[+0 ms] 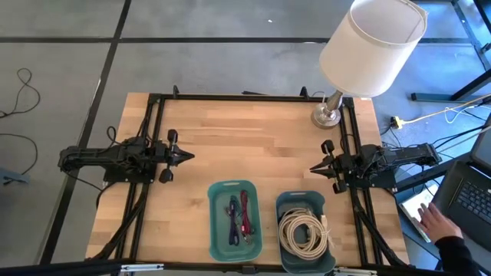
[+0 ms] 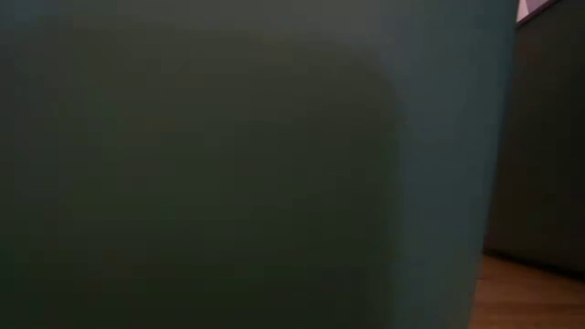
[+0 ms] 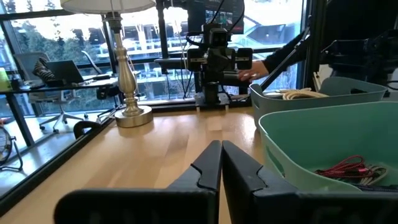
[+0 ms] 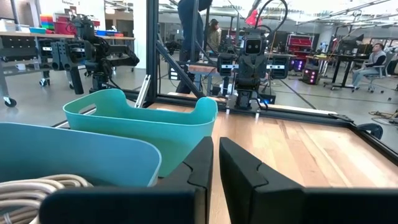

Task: Pick and place USB-C Cables
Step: Return to Home Position

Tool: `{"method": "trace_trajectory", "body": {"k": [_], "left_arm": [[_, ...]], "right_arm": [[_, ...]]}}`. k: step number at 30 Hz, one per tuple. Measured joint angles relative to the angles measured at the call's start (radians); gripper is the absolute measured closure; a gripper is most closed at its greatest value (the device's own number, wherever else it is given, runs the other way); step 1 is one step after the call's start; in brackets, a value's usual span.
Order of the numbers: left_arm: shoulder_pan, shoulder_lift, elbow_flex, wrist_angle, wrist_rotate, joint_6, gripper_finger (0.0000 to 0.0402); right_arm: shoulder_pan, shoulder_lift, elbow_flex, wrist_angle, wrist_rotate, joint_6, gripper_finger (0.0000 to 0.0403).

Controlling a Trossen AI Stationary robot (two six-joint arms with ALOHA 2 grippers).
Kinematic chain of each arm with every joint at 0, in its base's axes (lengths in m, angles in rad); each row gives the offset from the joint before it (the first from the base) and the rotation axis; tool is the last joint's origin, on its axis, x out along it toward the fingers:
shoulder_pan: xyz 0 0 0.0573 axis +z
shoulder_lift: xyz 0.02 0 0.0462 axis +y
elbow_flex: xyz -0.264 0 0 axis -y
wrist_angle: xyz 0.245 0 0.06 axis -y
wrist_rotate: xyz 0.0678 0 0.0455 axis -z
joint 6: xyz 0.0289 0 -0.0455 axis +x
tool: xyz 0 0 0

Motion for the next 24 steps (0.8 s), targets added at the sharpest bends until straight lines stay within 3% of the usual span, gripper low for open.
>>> {"method": "trace_trajectory", "body": {"k": [24], "left_arm": [[0.0,0.0,0.0,0.0,0.0,0.0,0.0398]], "right_arm": [[0.0,0.0,0.0,0.0,0.0,-0.003,0.037]]}}
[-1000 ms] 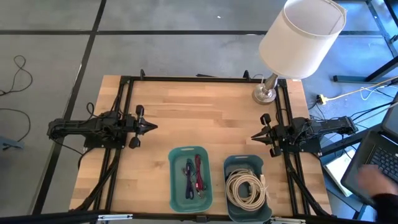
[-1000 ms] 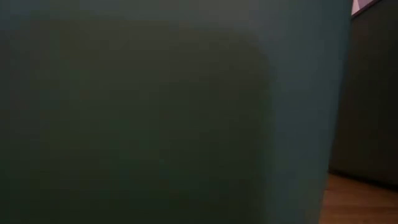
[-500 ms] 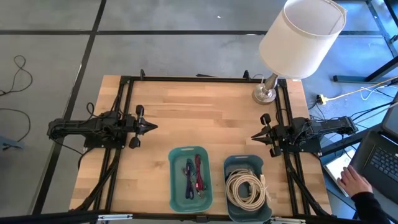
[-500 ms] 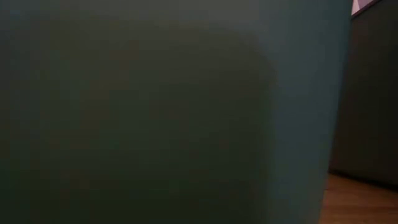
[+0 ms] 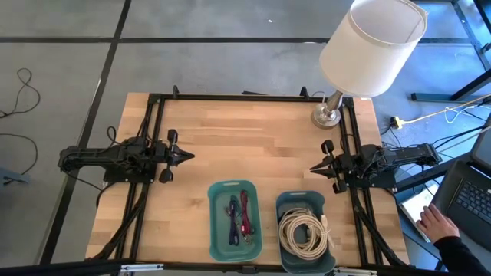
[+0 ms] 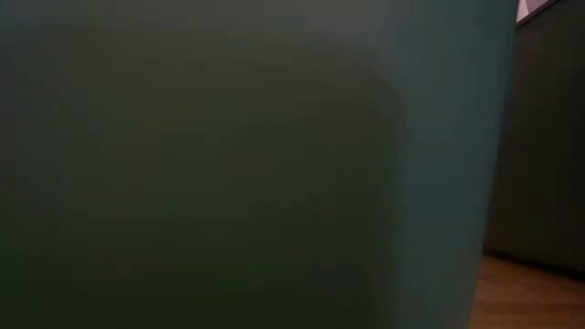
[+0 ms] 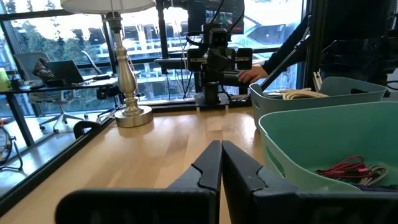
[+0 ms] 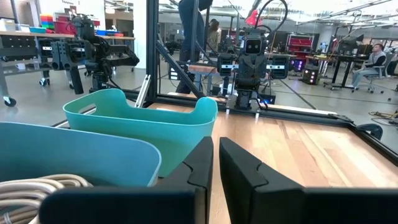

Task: Pick and place USB-C Cables
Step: Return to Home Position

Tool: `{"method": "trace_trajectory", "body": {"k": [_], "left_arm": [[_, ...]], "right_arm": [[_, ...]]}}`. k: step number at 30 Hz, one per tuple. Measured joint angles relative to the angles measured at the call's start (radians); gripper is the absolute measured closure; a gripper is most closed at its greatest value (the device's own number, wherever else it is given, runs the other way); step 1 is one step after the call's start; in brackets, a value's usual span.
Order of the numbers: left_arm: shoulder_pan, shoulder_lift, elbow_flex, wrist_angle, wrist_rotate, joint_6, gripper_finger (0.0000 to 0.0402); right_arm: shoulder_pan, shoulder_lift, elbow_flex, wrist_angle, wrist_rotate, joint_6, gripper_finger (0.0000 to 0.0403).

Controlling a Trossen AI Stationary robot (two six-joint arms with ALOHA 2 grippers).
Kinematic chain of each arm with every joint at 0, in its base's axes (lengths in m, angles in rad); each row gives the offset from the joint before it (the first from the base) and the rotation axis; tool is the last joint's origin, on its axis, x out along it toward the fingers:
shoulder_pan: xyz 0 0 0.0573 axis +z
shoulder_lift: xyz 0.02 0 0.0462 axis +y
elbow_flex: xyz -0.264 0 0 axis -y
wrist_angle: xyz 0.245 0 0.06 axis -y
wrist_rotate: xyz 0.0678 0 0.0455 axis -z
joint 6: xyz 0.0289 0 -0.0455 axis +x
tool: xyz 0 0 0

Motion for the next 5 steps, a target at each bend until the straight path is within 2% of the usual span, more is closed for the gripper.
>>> {"method": "trace_trajectory", "body": {"k": [5], "left_arm": [[0.0,0.0,0.0,0.0,0.0,0.0,0.0395]], "right_arm": [[0.0,0.0,0.0,0.0,0.0,0.0,0.0371]]}}
